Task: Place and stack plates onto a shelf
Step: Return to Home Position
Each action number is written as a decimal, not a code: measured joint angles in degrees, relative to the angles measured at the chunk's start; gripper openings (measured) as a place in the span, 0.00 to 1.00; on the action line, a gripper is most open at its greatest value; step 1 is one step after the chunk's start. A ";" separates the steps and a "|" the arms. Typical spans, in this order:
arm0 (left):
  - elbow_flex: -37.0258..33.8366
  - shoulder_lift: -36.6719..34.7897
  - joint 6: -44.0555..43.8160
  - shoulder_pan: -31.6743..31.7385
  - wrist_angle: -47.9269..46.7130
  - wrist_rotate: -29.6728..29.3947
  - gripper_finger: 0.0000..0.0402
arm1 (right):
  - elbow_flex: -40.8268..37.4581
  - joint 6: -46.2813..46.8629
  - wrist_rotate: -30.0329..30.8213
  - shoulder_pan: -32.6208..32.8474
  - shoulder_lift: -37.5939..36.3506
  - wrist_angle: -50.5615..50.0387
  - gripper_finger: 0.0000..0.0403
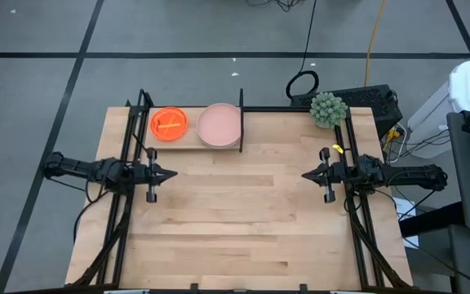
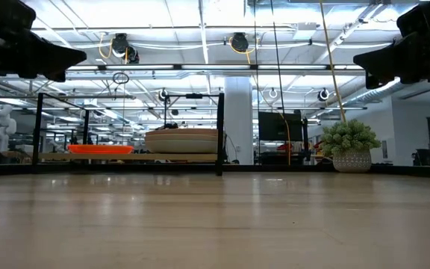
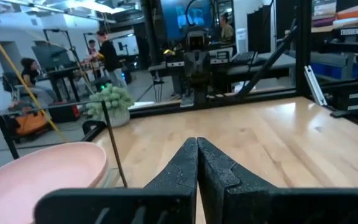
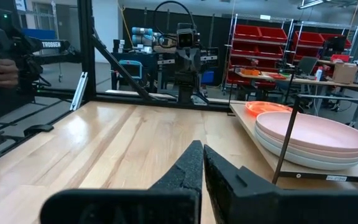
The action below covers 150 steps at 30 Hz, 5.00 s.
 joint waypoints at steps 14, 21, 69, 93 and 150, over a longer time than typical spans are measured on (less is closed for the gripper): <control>0.02 0.15 -1.91 6.65 -2.09 11.71 0.01 | 0.00 0.02 0.00 0.00 0.09 -0.17 0.00; 0.02 0.15 -1.94 6.62 -2.28 12.62 0.01 | 0.00 0.02 0.00 0.00 0.09 -0.19 0.00; -0.11 0.15 -2.02 6.62 -0.71 12.33 0.01 | 0.00 0.02 0.00 0.00 0.09 -0.24 0.00; -0.09 0.15 -2.01 6.62 -0.64 12.45 0.01 | 0.00 0.02 0.00 0.00 0.09 -0.24 0.00; -0.02 0.15 -2.00 6.62 -0.64 12.35 0.01 | 0.00 0.02 0.00 0.00 0.09 -0.26 0.00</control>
